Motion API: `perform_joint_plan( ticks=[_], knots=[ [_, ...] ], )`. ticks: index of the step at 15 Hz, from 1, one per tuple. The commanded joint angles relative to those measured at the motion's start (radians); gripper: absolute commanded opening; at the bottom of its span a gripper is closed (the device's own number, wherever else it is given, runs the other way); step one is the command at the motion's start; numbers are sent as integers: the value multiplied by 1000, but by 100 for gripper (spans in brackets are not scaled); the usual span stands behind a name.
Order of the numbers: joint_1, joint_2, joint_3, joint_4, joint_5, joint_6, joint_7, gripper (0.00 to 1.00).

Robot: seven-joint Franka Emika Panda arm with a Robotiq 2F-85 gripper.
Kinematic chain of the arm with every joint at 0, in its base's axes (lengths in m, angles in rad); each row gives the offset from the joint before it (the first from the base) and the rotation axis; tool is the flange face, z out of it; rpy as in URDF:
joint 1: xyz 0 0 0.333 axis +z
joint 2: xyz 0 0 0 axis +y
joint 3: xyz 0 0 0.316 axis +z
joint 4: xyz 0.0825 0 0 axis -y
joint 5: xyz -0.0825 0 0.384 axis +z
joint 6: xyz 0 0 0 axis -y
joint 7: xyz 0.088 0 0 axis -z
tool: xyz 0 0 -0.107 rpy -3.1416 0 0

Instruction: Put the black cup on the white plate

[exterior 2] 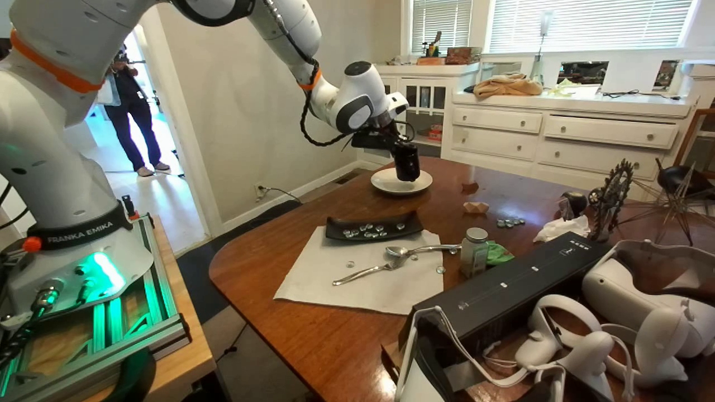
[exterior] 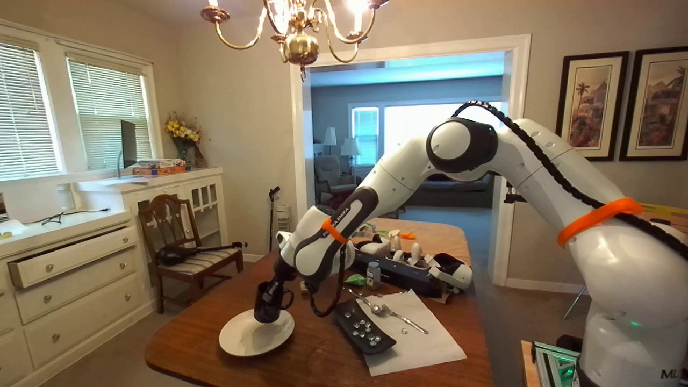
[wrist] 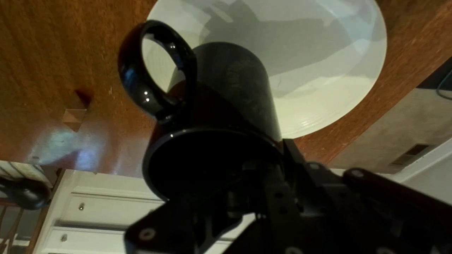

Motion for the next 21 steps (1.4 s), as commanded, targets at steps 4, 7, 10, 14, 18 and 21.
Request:
perform_joint_plan(
  ticks=[4,7,10,14,18,21],
  knots=[
    [45,-55,-30,-61,-21,-22,6,3],
    [74,-44,-38,-52,-26,-8,6,3],
    [135,-29,-92,-19,-29,-19,23,3],
    [202,-6,-167,14,-37,-4,29,3],
    [226,15,-191,42,-27,-14,42,3],
    [233,31,-198,62,-17,-33,59,3]
  ],
)
